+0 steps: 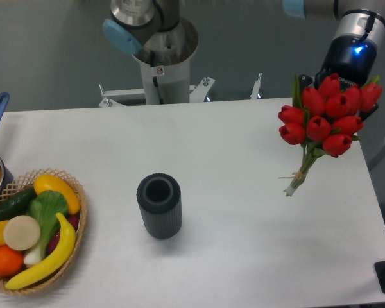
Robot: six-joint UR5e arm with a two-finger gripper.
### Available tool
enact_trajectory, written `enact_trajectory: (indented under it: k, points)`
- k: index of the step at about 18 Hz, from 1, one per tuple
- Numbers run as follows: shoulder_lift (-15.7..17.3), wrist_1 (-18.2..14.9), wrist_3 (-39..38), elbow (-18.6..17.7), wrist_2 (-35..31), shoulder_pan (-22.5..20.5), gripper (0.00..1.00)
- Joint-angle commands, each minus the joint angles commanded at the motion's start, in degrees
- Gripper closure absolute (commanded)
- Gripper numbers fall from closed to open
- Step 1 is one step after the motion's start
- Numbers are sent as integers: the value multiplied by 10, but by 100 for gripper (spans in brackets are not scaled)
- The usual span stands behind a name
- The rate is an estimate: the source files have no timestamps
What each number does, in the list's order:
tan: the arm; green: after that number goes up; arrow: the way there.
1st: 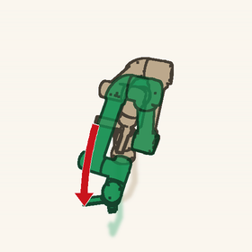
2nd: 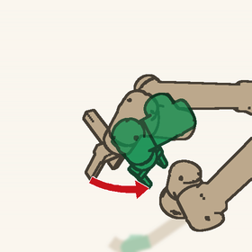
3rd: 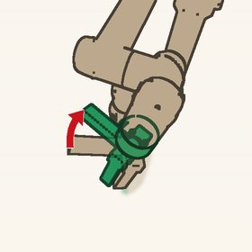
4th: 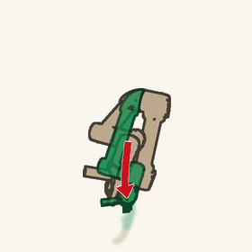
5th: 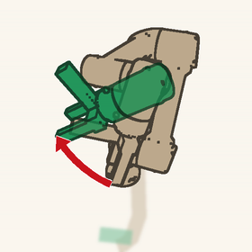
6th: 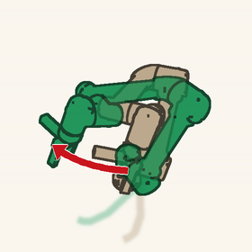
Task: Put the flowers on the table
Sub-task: 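Lift the red tulip bouquet upward with the gripper, then swing the held tulips over the table and lower them toward the surface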
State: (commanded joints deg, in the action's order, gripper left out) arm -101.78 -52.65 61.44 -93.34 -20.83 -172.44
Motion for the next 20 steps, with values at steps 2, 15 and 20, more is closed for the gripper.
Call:
enact_trajectory:
  k: [2,15,20]
  points:
    - [4,-1,-1,0,-25,2,62]
    - [47,-1,7,-2,-358,39,63]
    - [35,-2,31,-13,-465,94,63]
